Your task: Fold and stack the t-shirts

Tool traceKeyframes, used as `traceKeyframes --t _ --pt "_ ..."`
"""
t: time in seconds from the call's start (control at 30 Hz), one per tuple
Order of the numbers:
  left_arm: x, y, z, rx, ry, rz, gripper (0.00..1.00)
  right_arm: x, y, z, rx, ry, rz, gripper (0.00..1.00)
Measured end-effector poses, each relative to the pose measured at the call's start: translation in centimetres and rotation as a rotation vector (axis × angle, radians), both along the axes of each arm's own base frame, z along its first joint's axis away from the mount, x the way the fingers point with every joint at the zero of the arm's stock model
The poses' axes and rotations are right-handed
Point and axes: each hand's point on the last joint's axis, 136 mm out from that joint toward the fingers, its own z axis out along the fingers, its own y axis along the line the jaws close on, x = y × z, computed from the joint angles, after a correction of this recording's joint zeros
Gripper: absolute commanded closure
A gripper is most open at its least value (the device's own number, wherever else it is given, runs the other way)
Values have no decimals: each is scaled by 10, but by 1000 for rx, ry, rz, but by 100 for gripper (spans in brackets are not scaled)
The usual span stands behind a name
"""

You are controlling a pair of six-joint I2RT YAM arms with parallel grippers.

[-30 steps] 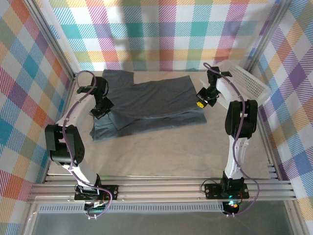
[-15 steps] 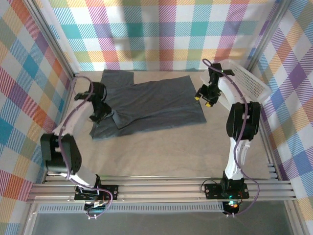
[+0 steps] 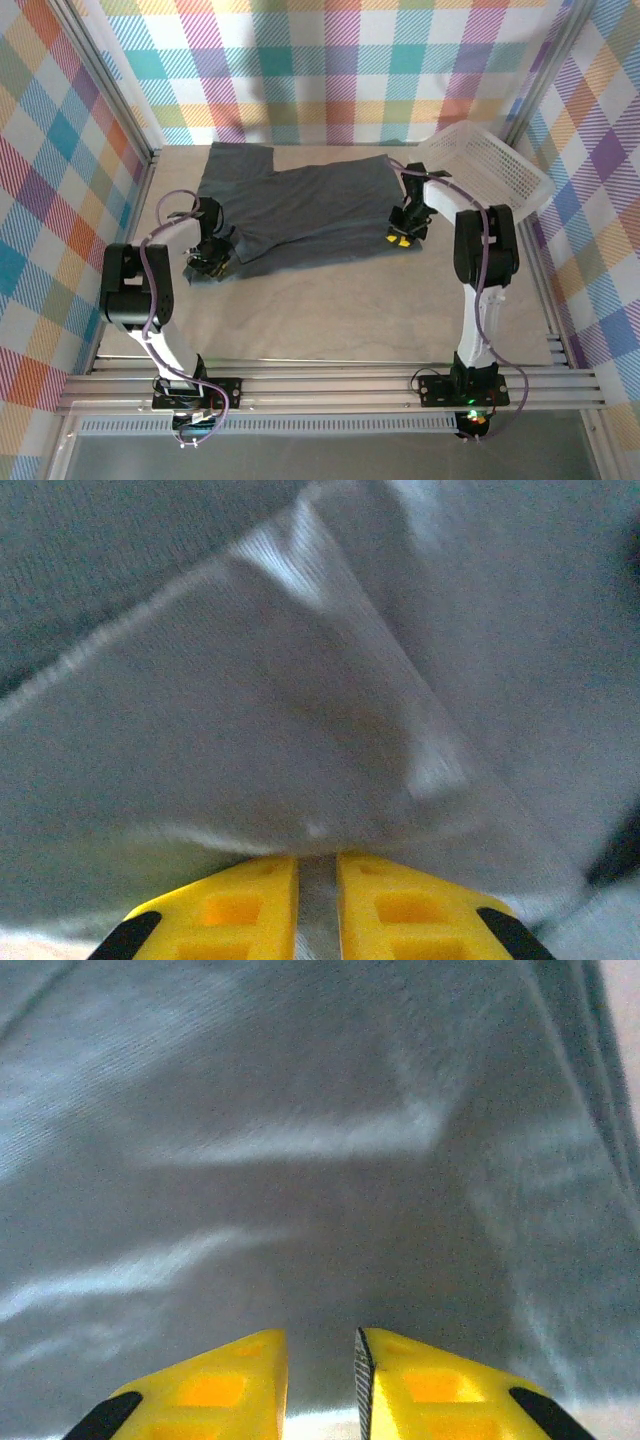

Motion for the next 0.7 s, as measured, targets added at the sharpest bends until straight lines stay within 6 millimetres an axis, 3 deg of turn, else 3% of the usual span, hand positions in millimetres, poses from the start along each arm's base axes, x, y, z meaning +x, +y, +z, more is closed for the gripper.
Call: traceKeyframes --t 0.17,0.3,0.4,0.57,0.7 --pt "-2 23 0 36 11 34 82 7 -8 -6 -64 30 18 75" --pt "-5 27 -1 45 22 18 82 -5 -11 -7 -93 54 44 76" --pt "-16 28 -1 53 28 15 81 -32 -14 -8 -122 95 63 76" --pt "-53 29 -2 64 80 16 80 -98 -24 -8 -158 216 86 74" --pt "-78 28 -1 64 115 19 73 -125 -31 -8 -170 271 82 71"
